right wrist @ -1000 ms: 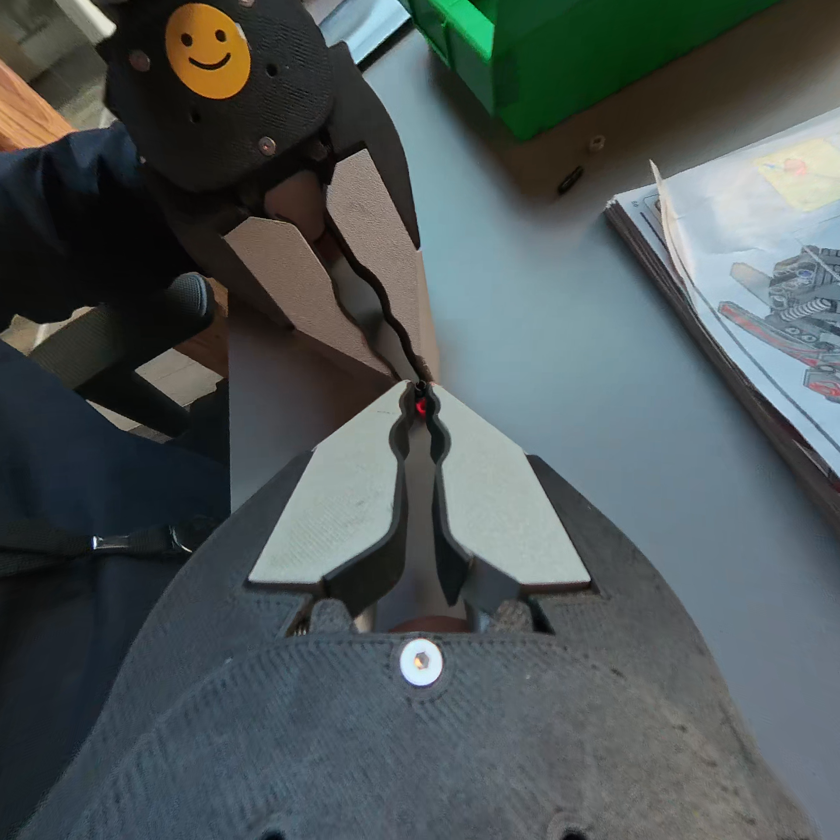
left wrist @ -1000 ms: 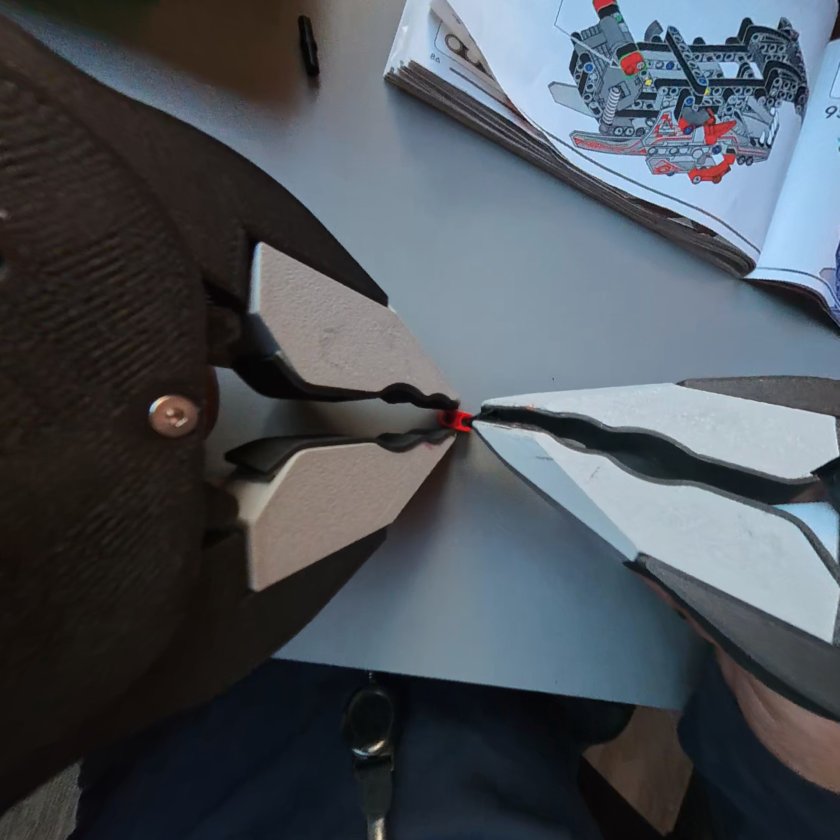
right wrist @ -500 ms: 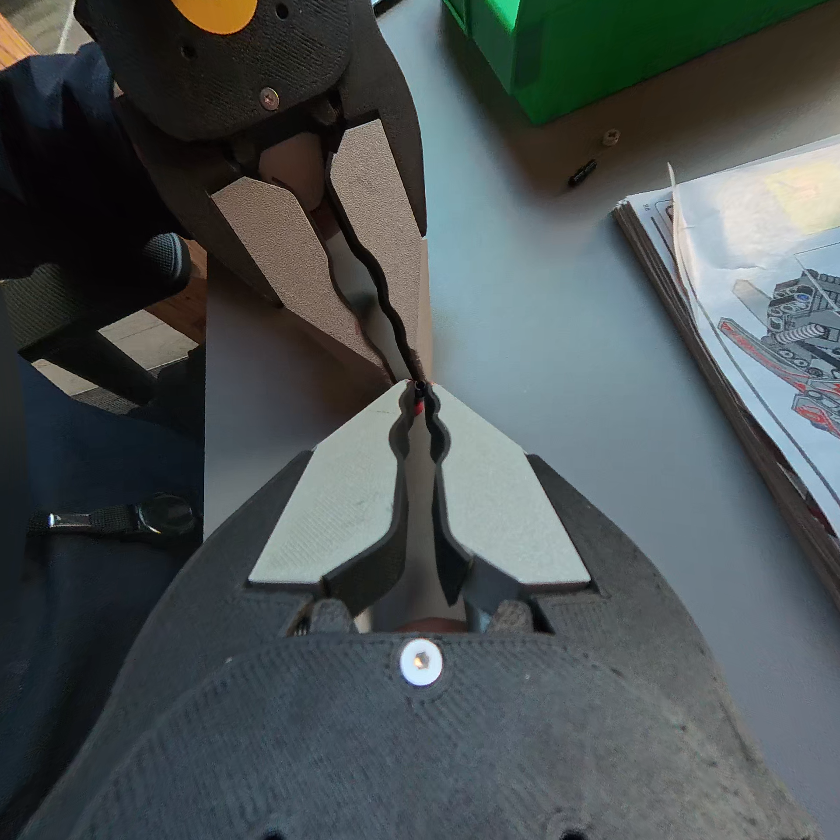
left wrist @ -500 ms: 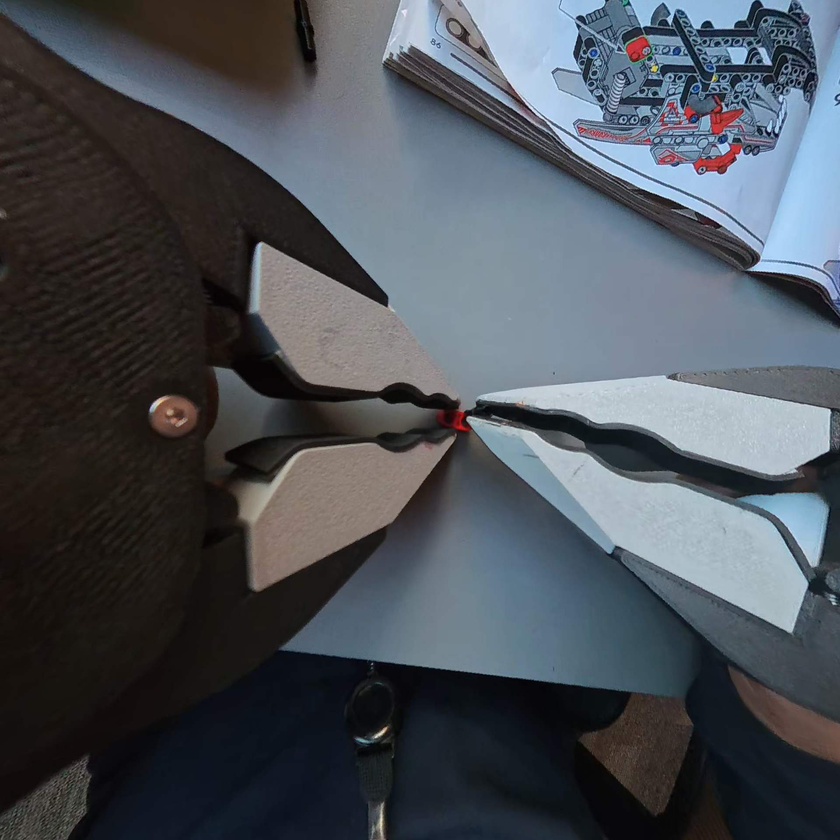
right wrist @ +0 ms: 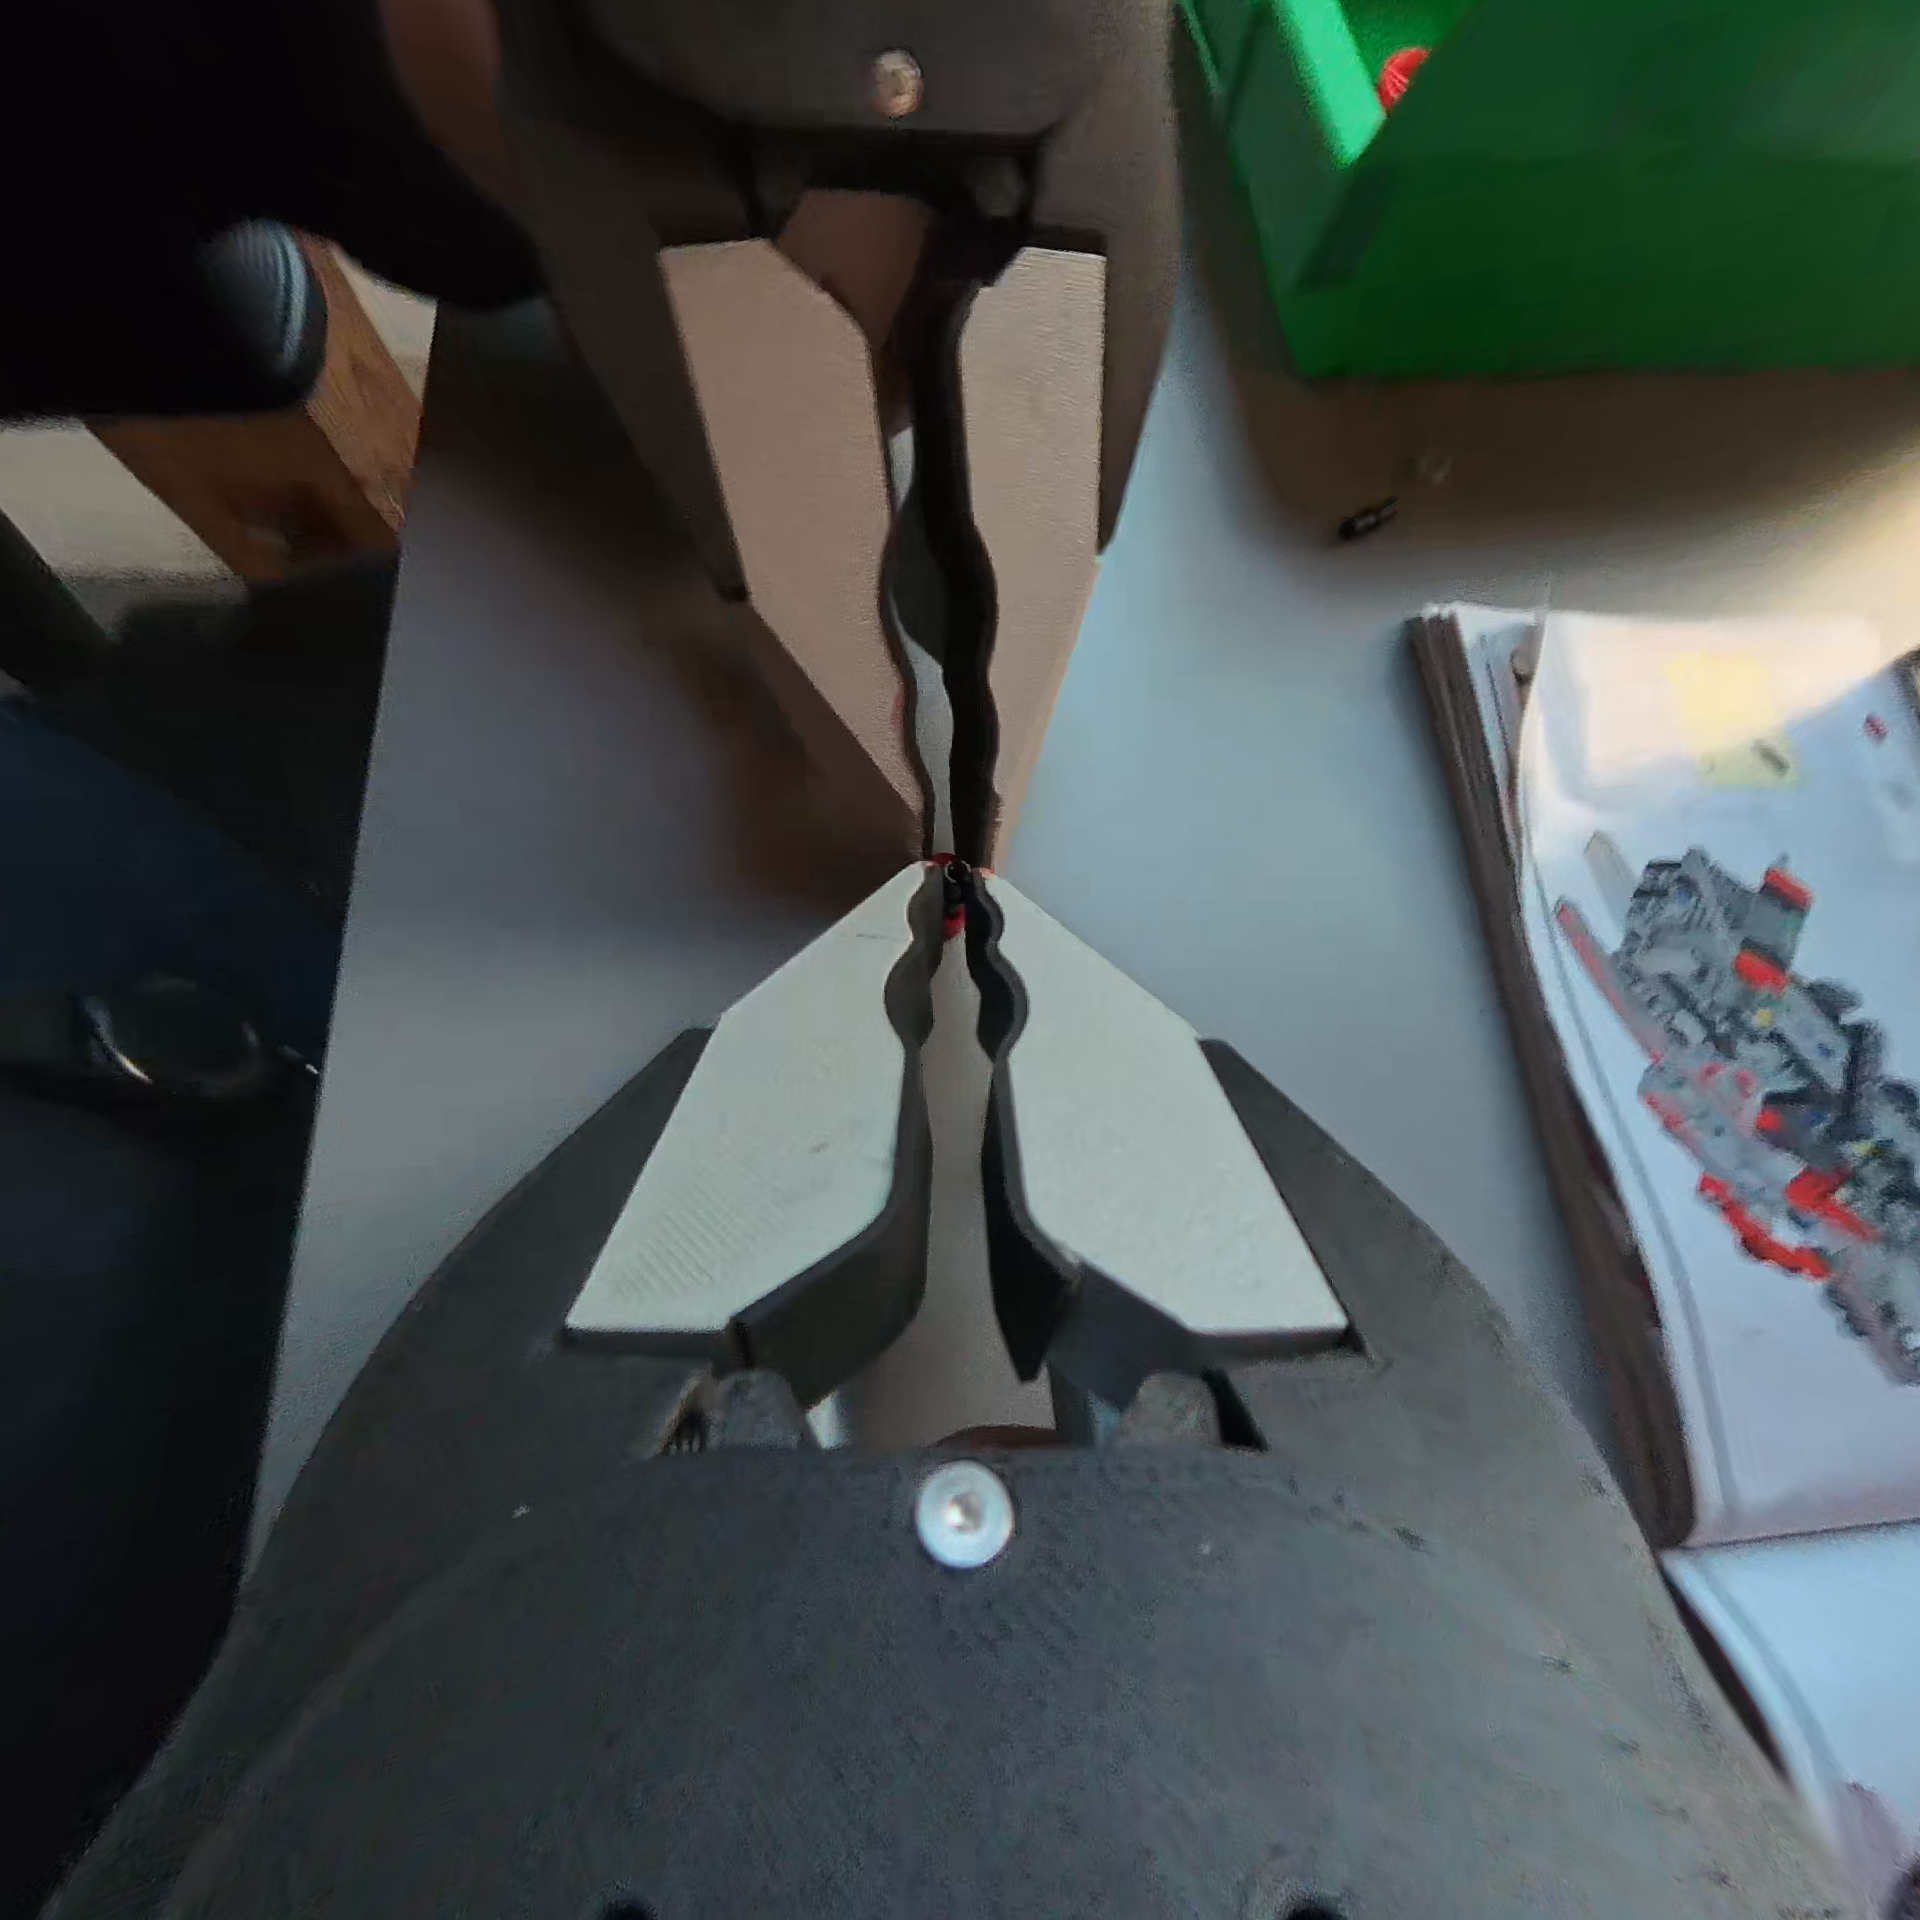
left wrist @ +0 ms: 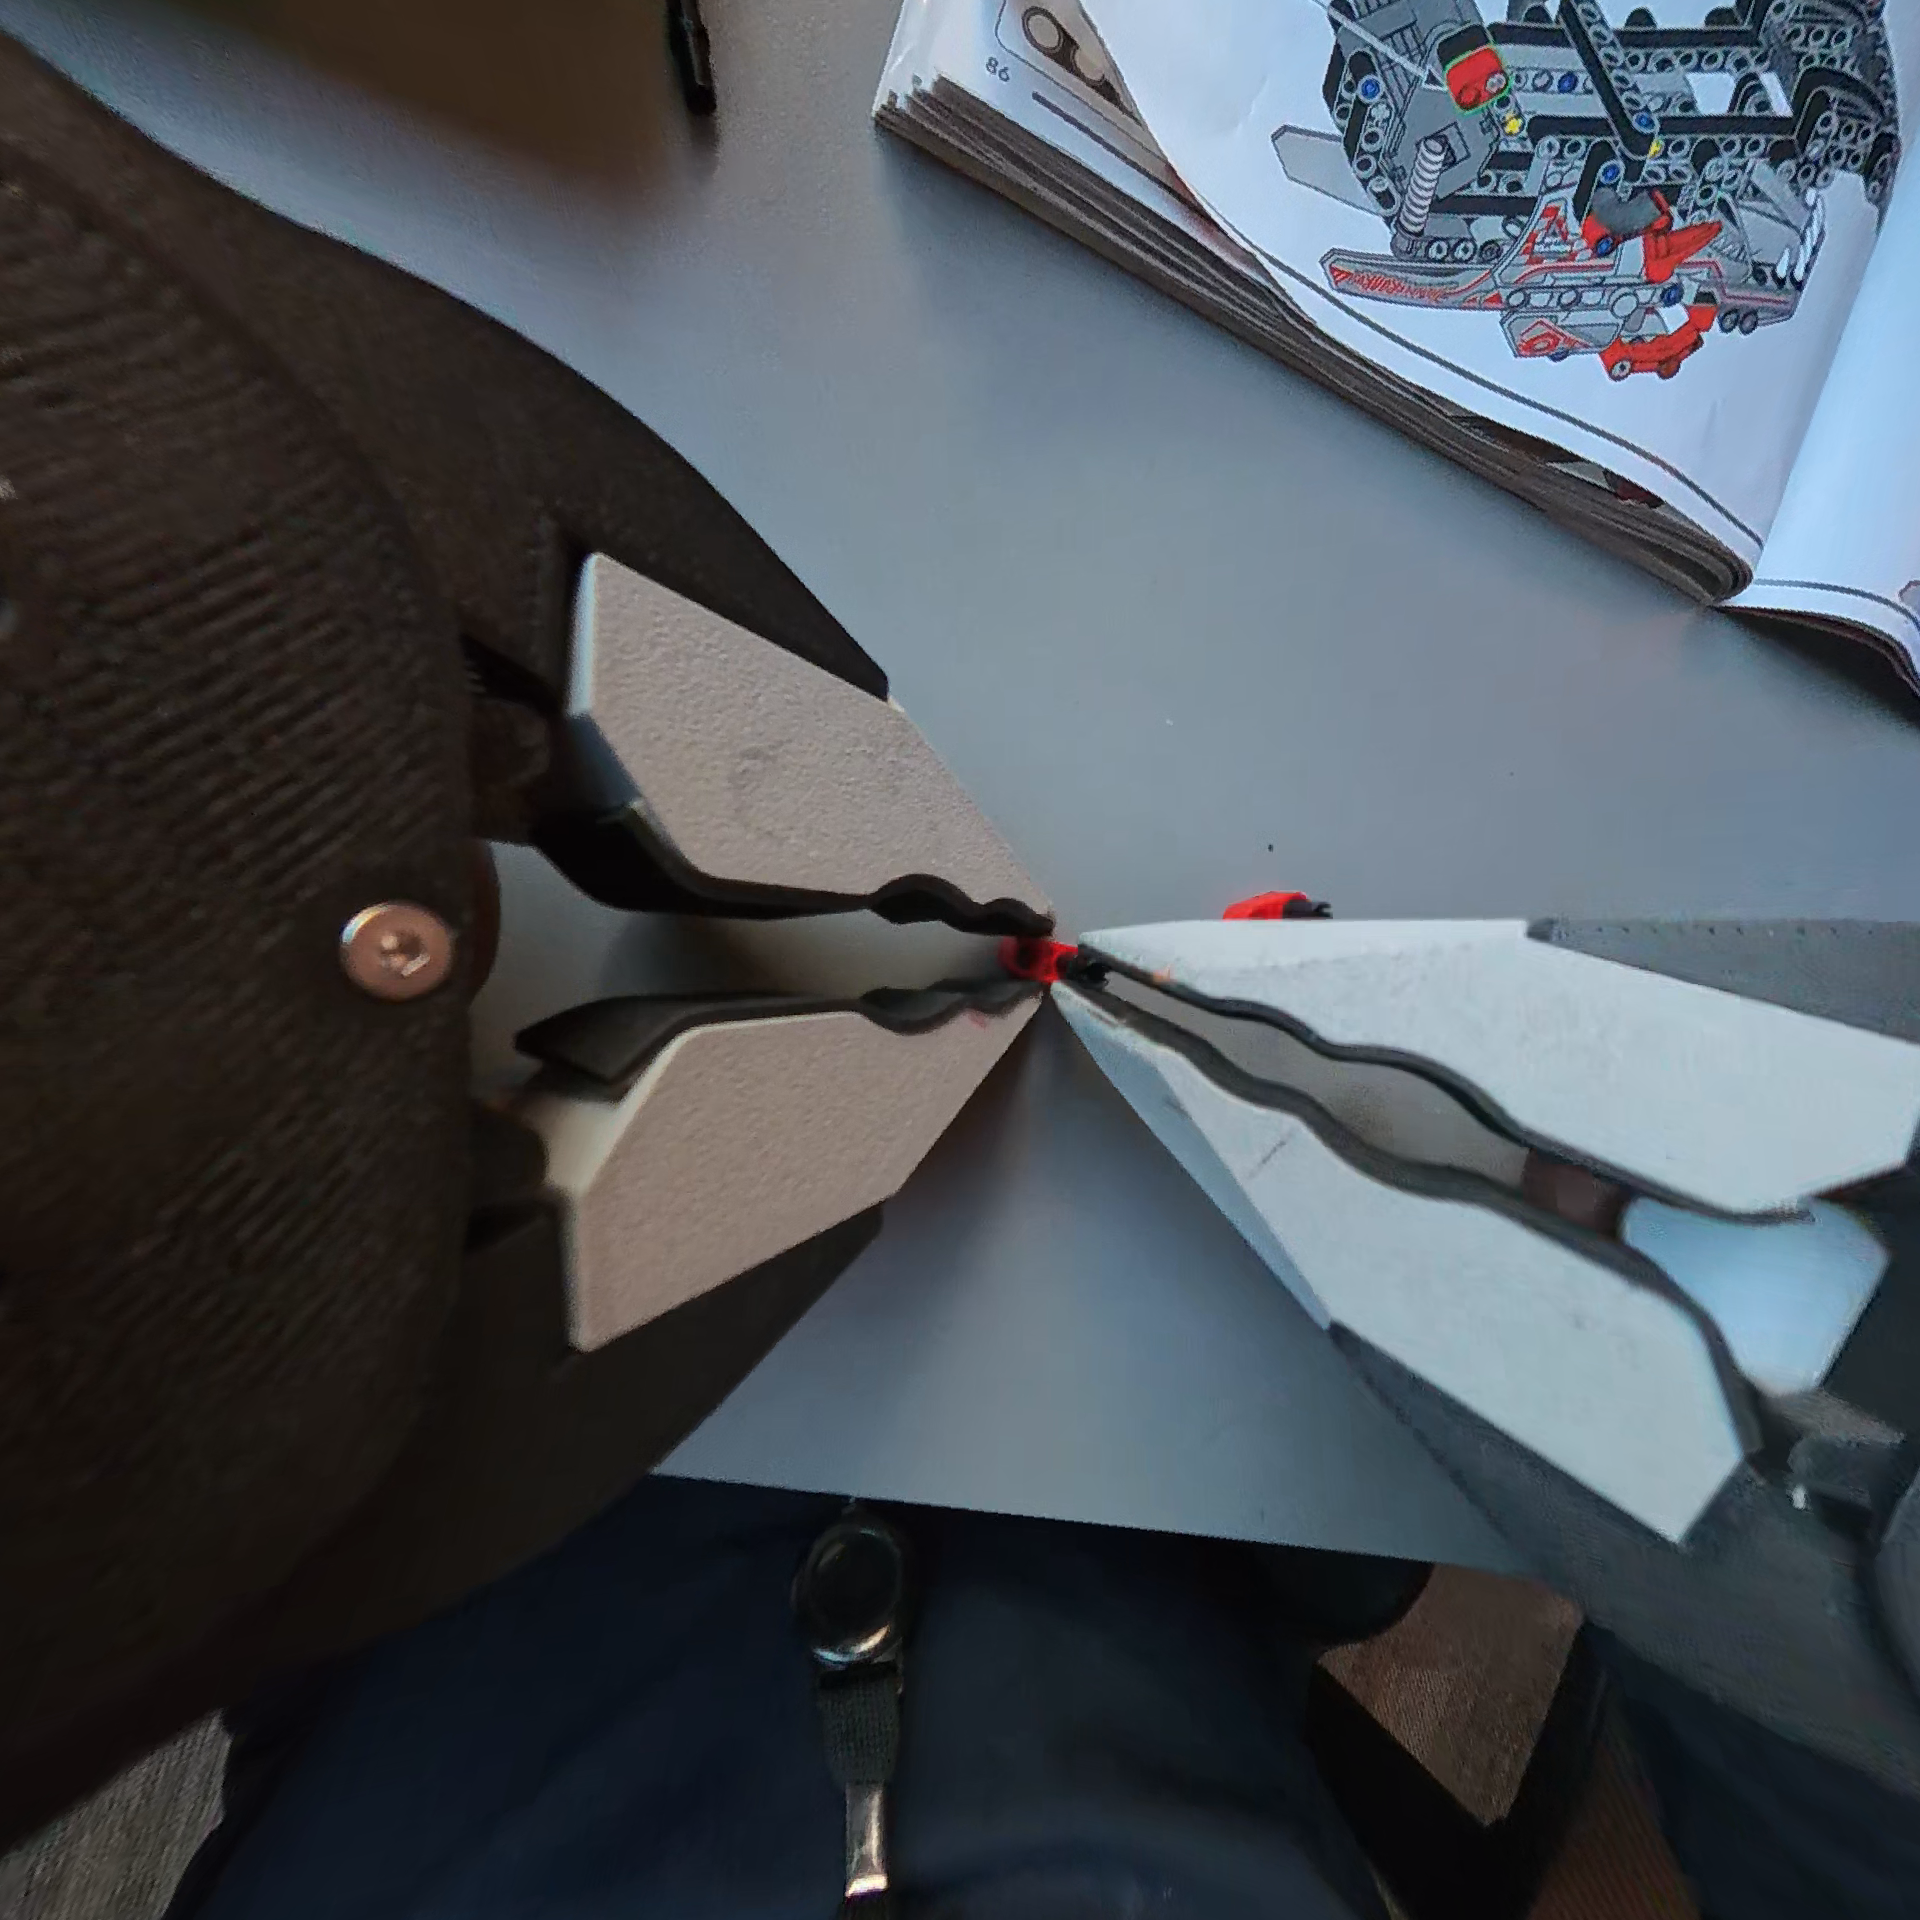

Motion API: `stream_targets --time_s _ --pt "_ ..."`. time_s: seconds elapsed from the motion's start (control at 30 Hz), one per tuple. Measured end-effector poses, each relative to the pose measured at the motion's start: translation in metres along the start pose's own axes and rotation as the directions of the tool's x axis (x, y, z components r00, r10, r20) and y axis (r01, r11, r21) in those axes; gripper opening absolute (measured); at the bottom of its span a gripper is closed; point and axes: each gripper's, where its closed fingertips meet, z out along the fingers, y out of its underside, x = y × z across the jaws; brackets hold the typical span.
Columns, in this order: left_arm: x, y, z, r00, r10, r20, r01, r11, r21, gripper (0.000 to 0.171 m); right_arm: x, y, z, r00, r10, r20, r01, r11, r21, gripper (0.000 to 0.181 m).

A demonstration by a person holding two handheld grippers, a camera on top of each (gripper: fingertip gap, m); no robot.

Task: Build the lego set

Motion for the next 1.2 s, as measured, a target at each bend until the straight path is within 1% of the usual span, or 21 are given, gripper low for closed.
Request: stream_targets --time_s 0.07,0.13,0.17,0.23,0.27,0.3,0.37,0.4,0.43,0.47,0.5,0.53,0.57,0.63,0.7,0.77,0.87,0.93,1.03,1.13,1.2 --pt "0.000 0.000 0.000 1.000 0.000 -0.005 0.000 1.000 0.000 0.004 -0.001 0.006 0.002 0.996 -0.090 0.018 0.090 0.995 -0.049 0.002" --pt "0.001 0.000 0.000 1.000 0.007 -0.002 -0.007 1.000 -0.001 0.004 -0.001 0.006 0.002 0.992 -0.110 0.070 0.114 0.992 -0.057 0.001" --pt "0.000 0.000 0.000 1.000 0.011 0.002 -0.011 1.000 -0.001 0.004 -0.001 0.006 0.002 0.992 -0.073 0.107 0.079 0.995 -0.058 0.001" --pt "0.001 0.000 0.000 1.000 0.011 0.000 -0.011 1.000 0.001 0.004 -0.002 0.005 0.003 0.972 0.089 0.218 -0.078 0.995 -0.059 0.001" --pt "0.001 0.000 0.000 1.000 0.005 -0.006 -0.005 1.000 0.003 0.004 -0.002 0.005 0.002 0.957 0.150 0.250 -0.138 0.988 -0.066 0.001" --pt "0.001 0.000 0.000 1.000 0.000 -0.013 0.000 1.000 0.003 0.004 -0.003 0.005 0.002 0.953 0.167 0.252 -0.153 0.985 -0.076 0.002" --pt "0.001 0.000 0.000 1.000 0.001 -0.015 -0.001 1.000 0.001 0.004 -0.004 0.003 -0.003 0.972 0.105 0.210 -0.091 0.993 -0.078 0.005" --pt "0.001 0.000 0.000 1.000 0.002 -0.015 -0.001 1.000 0.001 0.004 -0.003 -0.003 -0.007 0.981 0.066 0.182 -0.060 0.997 -0.042 0.000" --pt "0.001 0.000 0.000 1.000 0.000 -0.016 0.000 1.000 0.002 0.004 -0.004 -0.009 -0.011 0.984 0.047 0.170 -0.047 0.999 -0.006 0.000" --pt "0.002 0.000 0.000 1.000 -0.004 -0.019 0.004 1.000 0.002 0.004 -0.004 -0.011 -0.012 0.985 0.054 0.163 -0.056 0.998 0.007 0.001" --pt "0.001 0.000 0.000 1.000 -0.008 -0.023 0.008 1.000 0.002 0.004 -0.003 -0.009 -0.012 0.985 0.070 0.161 -0.069 0.998 -0.012 0.006" --pt "0.001 0.000 0.000 1.000 -0.010 -0.025 0.010 1.000 0.002 0.004 -0.002 -0.006 -0.012 0.985 0.076 0.155 -0.071 0.997 -0.036 0.005" --pt "0.001 0.000 0.000 1.000 -0.009 -0.024 0.009 1.000 0.002 0.004 0.000 -0.006 -0.014 0.988 0.065 0.143 -0.062 0.998 -0.028 0.000" --pt "0.001 0.000 0.000 1.000 0.000 -0.015 0.000 1.000 0.002 0.005 0.000 -0.014 -0.016 0.992 0.036 0.122 -0.038 0.999 0.019 0.000" --pt "0.001 0.000 0.000 1.000 0.000 -0.015 0.000 1.000 0.002 0.005 -0.002 -0.013 -0.012 0.993 0.013 0.114 -0.012 1.000 -0.005 0.000" --pt "0.001 0.000 0.000 1.000 -0.001 -0.017 0.001 1.000 0.002 0.005 -0.002 -0.004 -0.003 0.995 -0.017 0.095 0.021 0.999 -0.046 0.000" --pt "0.001 0.000 0.000 1.000 0.005 -0.007 -0.005 1.000 0.000 0.004 -0.006 -0.003 0.000 0.994 -0.033 0.105 0.038 0.998 -0.043 0.000" --pt "0.001 0.000 0.000 1.000 0.003 -0.009 -0.003 1.000 0.002 0.004 -0.003 -0.005 -0.001 0.996 -0.020 0.090 0.025 0.999 -0.047 0.000" --pt "0.001 0.000 0.000 1.000 0.001 -0.011 -0.001 1.000 0.002 0.004 0.000 -0.016 -0.010 0.994 0.028 0.107 -0.031 0.999 0.023 0.000" --pt "0.001 0.000 0.000 1.000 -0.001 -0.013 0.001 1.000 0.002 0.004 -0.001 -0.003 -0.005 0.993 0.040 0.110 -0.038 0.999 -0.016 0.000" --pt "0.001 0.000 0.000 1.000 -0.001 -0.012 0.001 1.000 0.001 0.005 -0.002 -0.002 -0.004 0.995 0.028 0.099 -0.028 1.000 -0.005 0.000"
